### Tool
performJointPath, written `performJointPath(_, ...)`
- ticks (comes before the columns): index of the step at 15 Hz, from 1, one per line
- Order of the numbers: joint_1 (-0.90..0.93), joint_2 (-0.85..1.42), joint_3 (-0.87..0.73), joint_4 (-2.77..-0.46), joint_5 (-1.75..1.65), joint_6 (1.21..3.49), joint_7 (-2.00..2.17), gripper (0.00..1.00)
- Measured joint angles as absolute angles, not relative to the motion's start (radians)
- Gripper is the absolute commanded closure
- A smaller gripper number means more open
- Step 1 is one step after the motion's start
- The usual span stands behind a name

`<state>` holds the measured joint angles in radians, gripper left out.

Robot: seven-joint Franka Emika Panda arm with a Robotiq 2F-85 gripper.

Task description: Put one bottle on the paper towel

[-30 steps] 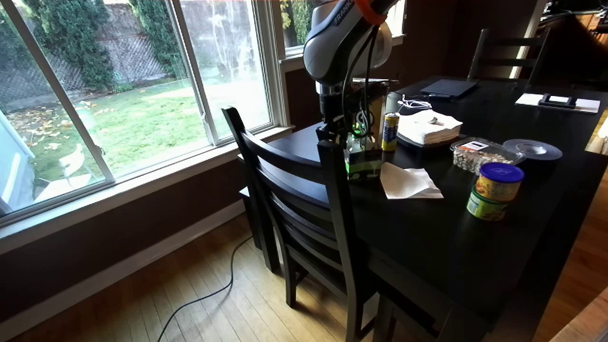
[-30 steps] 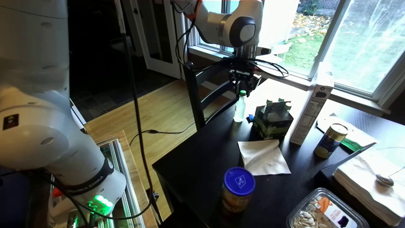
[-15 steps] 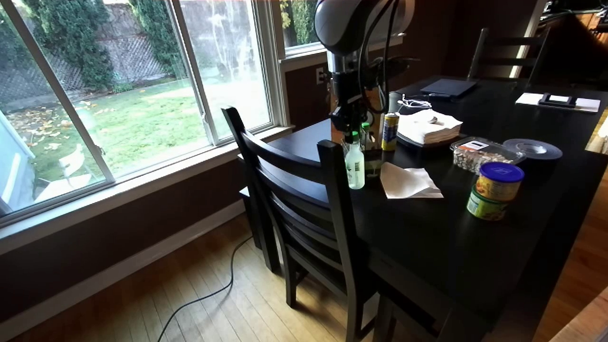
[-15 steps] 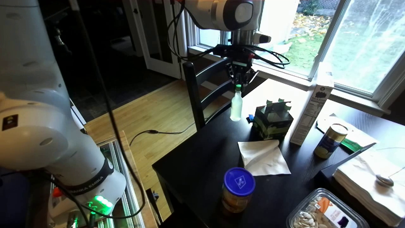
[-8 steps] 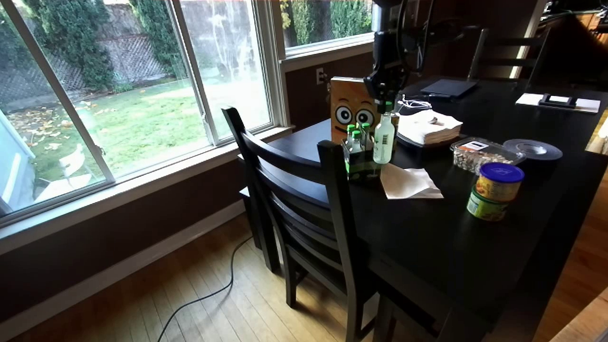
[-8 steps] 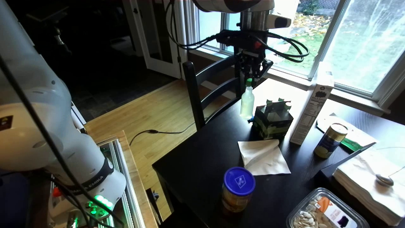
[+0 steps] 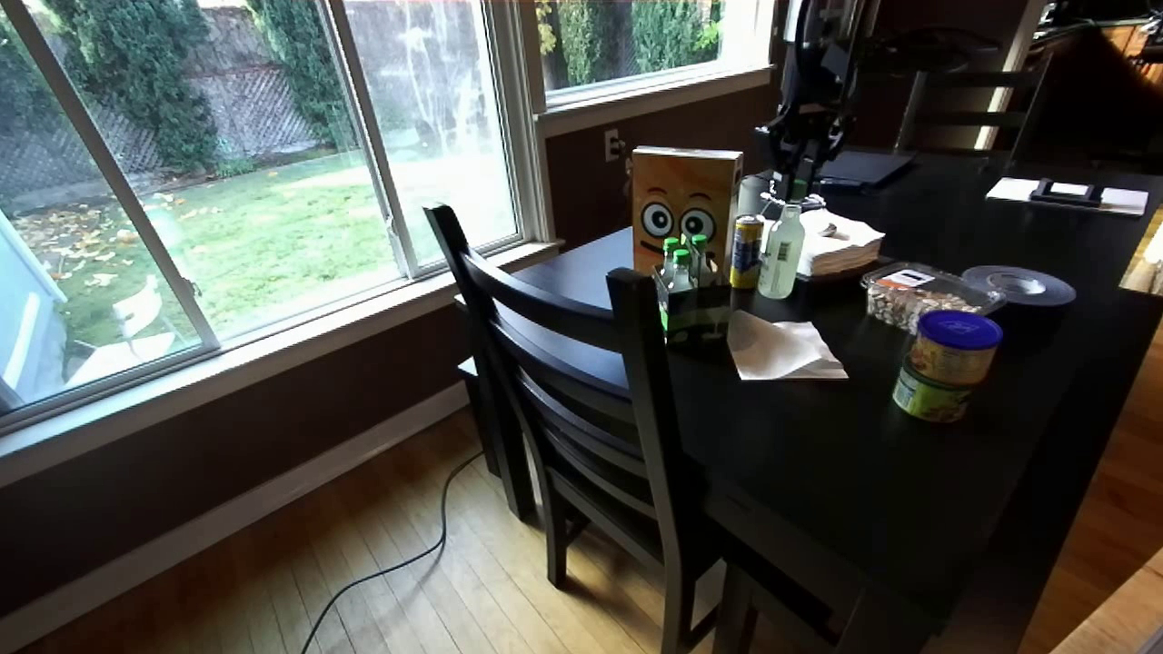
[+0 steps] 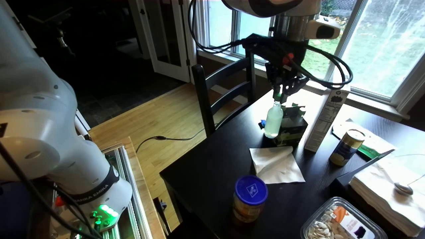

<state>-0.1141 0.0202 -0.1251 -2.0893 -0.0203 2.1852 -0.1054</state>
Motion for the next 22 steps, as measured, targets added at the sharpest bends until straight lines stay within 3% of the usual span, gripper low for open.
performJointPath(22, -0.181, 0.343, -0.145, -1.994, 0.068, 2.356, -0.13, 0.93)
